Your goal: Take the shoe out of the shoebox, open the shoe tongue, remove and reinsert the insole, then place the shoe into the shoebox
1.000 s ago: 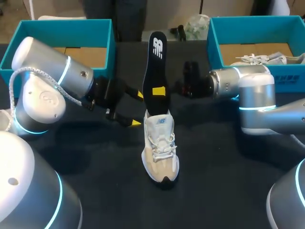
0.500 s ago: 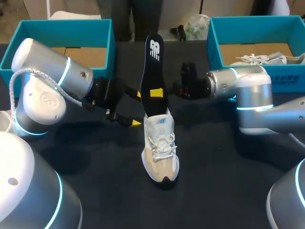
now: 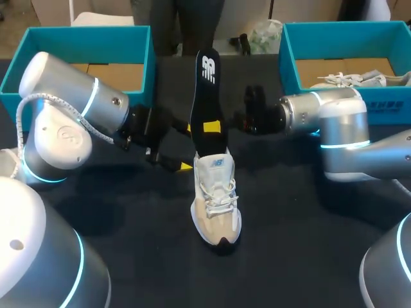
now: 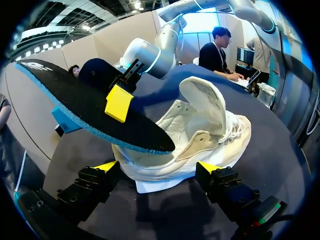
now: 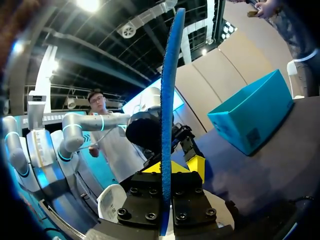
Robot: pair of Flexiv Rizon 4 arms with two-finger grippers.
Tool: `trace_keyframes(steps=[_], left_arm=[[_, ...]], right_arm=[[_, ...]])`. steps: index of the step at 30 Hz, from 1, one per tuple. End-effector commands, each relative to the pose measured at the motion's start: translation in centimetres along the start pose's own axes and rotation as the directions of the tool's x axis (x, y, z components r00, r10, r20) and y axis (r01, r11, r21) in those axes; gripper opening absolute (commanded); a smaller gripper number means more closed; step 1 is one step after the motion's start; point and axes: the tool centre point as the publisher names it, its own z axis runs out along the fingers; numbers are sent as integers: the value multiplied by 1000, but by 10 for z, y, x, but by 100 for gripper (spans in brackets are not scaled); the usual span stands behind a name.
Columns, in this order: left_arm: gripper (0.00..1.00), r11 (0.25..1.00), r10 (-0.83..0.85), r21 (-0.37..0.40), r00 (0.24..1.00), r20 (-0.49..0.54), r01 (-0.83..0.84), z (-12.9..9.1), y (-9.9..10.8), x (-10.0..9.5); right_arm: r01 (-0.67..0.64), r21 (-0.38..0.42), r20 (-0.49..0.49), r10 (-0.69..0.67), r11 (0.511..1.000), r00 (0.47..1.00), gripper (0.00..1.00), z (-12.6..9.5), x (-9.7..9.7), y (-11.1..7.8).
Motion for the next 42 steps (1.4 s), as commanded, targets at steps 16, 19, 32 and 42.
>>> trace_keyframes(steps=[16,19,32,42], left_arm=[[100,998,36,-51,999,-12,-36,9,2,-10],[100,998,37,-52,999,-14,-38,9,2,-10],[100,998,30,-46,999,-16,-31,8,2,-9],[100,999,24,-44,1000,-18,-25,8,3,-6]], right_arm=[[-13,-16,19,13,1000,1000,0,5,0,-10],[-9,-21,28,10,1000,1000,0,6,1,-10],[-37,-6,47,37,999,998,0,3,1,-25],[-14,-8,72,15,1000,997,0,-1,-2,-24]])
